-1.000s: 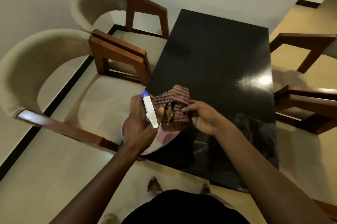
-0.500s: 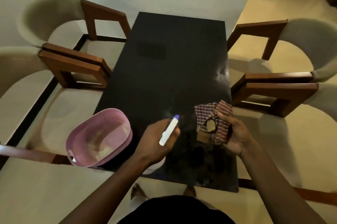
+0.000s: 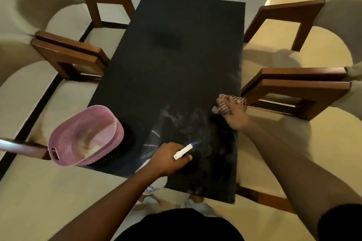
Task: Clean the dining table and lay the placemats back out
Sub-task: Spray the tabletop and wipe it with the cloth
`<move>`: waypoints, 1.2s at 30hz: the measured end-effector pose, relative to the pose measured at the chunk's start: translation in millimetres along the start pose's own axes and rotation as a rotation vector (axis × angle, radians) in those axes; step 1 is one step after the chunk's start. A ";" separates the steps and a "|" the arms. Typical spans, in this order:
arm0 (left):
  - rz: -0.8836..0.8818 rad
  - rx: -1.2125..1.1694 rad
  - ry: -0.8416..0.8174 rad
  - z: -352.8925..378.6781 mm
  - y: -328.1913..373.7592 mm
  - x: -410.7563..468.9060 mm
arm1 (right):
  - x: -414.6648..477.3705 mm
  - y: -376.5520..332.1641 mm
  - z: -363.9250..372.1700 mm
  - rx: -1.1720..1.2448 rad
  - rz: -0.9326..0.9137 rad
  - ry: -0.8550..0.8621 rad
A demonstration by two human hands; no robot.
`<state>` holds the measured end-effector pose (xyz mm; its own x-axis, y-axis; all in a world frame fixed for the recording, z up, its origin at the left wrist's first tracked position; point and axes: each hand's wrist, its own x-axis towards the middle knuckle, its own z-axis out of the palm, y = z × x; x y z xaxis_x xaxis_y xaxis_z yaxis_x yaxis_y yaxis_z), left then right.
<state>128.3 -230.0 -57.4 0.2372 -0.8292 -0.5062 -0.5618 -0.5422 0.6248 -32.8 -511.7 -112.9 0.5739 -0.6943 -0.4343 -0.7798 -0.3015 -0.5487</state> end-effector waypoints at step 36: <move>-0.090 -0.240 0.270 -11.6 -32.3 -23.6 | -104.6 -48.3 141.3 -0.698 -0.770 -0.439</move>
<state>150.1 -194.5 -58.7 0.4957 -0.7652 -0.4109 -0.3347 -0.6048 0.7226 -19.9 -332.2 -141.9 0.8932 0.0825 -0.4419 -0.0708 -0.9449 -0.3195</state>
